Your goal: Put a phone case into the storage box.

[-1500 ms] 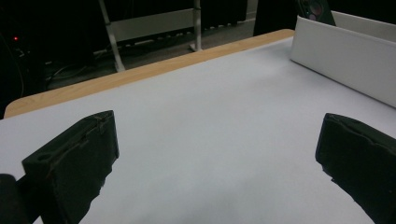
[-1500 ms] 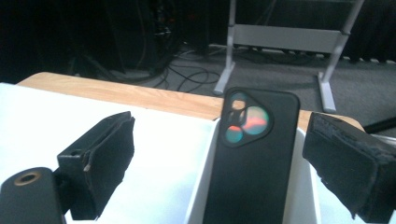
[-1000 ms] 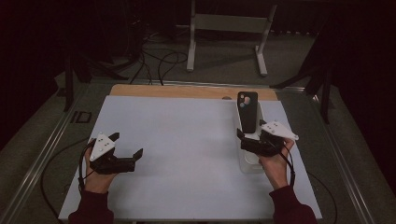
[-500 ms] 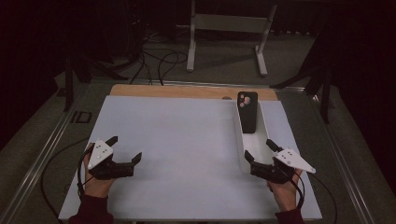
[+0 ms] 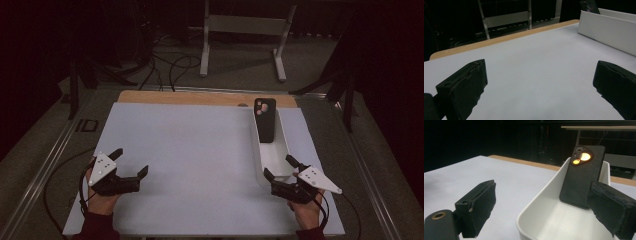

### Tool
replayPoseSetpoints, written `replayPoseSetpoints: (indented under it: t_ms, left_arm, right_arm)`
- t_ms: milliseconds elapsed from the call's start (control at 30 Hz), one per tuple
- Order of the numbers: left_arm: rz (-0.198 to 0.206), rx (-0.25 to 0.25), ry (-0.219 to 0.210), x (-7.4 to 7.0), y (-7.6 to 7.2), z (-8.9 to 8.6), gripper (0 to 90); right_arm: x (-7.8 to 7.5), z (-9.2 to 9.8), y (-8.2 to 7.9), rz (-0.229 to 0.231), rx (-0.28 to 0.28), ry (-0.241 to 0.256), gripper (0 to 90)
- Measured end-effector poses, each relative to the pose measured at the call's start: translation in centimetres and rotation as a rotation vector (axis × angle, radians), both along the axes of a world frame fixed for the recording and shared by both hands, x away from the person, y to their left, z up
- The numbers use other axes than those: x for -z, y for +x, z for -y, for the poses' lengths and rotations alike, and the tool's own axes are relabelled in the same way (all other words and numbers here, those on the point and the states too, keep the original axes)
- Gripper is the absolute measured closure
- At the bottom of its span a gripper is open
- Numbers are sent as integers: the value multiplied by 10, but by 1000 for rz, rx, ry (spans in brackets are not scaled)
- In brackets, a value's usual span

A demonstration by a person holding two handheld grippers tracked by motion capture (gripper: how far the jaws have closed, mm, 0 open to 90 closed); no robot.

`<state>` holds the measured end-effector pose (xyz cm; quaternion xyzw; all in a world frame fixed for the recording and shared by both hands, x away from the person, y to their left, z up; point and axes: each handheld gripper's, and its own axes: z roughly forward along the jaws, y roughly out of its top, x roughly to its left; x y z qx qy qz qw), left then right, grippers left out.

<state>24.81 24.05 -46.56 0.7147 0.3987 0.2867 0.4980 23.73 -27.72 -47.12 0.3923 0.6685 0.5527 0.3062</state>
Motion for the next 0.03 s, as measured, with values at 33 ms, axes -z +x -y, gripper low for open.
replayPoseSetpoints:
  t_ms: [33]
  left_arm:
    - [-2,-2,-1,0,0,0,0]
  right_arm:
    - [0,1,0,2,-1,0,86]
